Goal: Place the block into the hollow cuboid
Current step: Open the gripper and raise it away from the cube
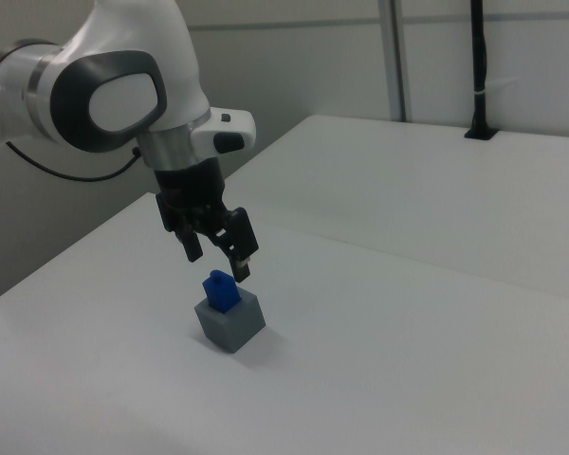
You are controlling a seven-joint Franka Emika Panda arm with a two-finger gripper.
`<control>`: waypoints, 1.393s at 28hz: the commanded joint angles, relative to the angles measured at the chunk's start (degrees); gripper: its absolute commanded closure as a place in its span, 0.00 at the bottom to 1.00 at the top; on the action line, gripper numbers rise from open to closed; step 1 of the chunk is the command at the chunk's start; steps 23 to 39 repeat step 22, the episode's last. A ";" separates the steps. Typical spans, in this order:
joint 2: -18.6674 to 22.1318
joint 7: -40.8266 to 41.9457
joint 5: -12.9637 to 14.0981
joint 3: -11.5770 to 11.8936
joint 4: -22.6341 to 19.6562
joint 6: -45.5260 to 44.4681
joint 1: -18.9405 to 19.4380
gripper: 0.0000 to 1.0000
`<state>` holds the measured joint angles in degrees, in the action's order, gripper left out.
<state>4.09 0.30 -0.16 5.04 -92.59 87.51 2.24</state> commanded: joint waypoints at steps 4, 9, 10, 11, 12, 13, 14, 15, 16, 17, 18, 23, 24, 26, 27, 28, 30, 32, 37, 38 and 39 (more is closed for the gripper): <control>-2.42 -1.62 0.42 -0.47 1.36 1.53 -1.27 0.00; -3.48 -1.70 -0.19 -0.82 1.71 1.79 -0.84 0.00; -3.48 -1.70 -0.20 -0.82 1.63 1.79 -0.75 0.00; -3.39 -1.70 -0.20 -0.90 1.62 1.70 -0.66 0.00; -3.30 -1.79 -0.20 -0.91 1.62 1.62 -0.66 0.00; -2.96 -1.79 -0.20 -0.91 1.62 1.61 -1.01 0.00; -2.78 -1.79 -0.11 -0.91 1.62 1.61 -1.27 0.00; -2.78 -1.70 -0.02 -0.82 1.62 1.70 -1.36 0.00; -2.69 -1.70 0.15 -0.73 1.62 1.79 -1.54 0.00; -2.69 -1.70 0.33 -0.82 1.71 1.79 -1.80 0.00; -2.78 -1.70 0.42 -0.90 1.71 1.96 -2.24 0.00; -2.78 -1.70 0.51 -3.18 1.54 3.98 -4.87 0.00; -2.78 -1.70 0.51 -3.18 1.54 3.98 -4.87 0.00; -2.78 -1.70 0.51 -3.18 1.54 3.98 -4.87 0.00; -2.78 -1.70 0.51 -3.18 1.54 3.98 -4.87 0.00; -2.78 -1.70 0.51 -3.18 1.54 3.98 -4.87 0.00; -2.78 -1.70 0.51 -3.18 1.54 3.98 -4.87 0.00; -2.78 -1.70 0.51 -3.18 1.54 3.98 -4.87 0.00; -2.78 -1.70 0.51 -3.18 1.54 3.98 -4.87 0.00; -2.78 -1.70 0.51 -3.18 1.54 3.98 -4.87 0.00; -2.78 -1.70 0.51 -3.18 1.54 3.98 -4.87 0.00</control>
